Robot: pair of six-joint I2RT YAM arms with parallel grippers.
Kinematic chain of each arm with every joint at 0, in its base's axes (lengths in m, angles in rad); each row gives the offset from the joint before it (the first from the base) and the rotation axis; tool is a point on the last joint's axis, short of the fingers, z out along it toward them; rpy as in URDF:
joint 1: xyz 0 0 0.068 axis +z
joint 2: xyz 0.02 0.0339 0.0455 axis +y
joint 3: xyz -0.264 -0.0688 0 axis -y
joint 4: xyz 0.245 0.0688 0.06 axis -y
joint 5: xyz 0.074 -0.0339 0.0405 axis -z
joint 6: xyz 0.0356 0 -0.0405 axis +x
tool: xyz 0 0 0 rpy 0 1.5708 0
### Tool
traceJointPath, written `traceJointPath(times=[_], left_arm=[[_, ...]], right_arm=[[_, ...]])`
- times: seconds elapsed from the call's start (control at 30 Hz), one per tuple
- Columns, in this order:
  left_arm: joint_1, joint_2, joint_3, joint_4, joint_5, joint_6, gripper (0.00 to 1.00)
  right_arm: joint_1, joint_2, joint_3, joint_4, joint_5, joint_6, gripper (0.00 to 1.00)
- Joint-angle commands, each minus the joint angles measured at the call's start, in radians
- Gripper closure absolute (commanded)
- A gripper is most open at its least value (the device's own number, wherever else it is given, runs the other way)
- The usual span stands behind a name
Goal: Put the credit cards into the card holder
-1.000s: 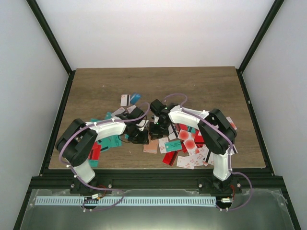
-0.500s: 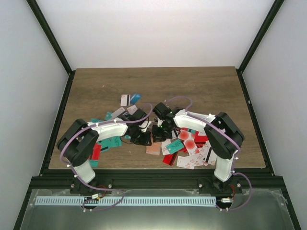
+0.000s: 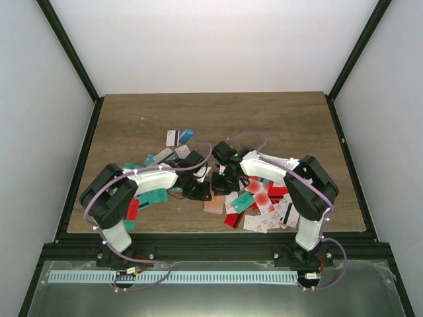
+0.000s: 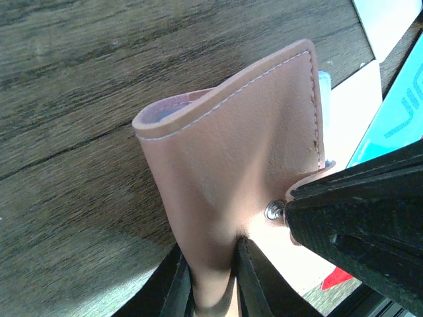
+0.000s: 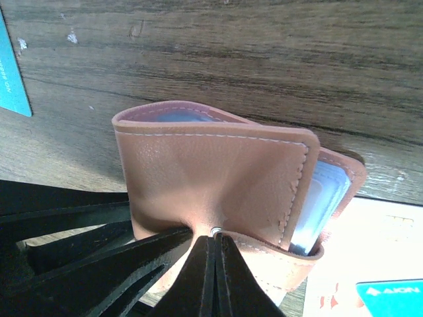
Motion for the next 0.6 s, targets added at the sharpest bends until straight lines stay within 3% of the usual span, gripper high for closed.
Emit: traceJointPath(times=[0.0,0.4,0.57], left_arm=[[-0.023,0.049,-0.027,0.013,-0.043,-0.006,0.82],[-0.034,0.043,-0.033,0.049,-0.014,-0.025,0.82],[-0.037,0.042,-0.042,0.079,0.01,-0.044,0.82]], right_arm=[[0.0,-0.013,0.003,0.029,0.005,0.009,0.99],[0.009,0.015,-0.055,0.086,0.067,0.041,0.99],[0.071,0.07,-0.071,0.059,0.091,0.075,0.99]])
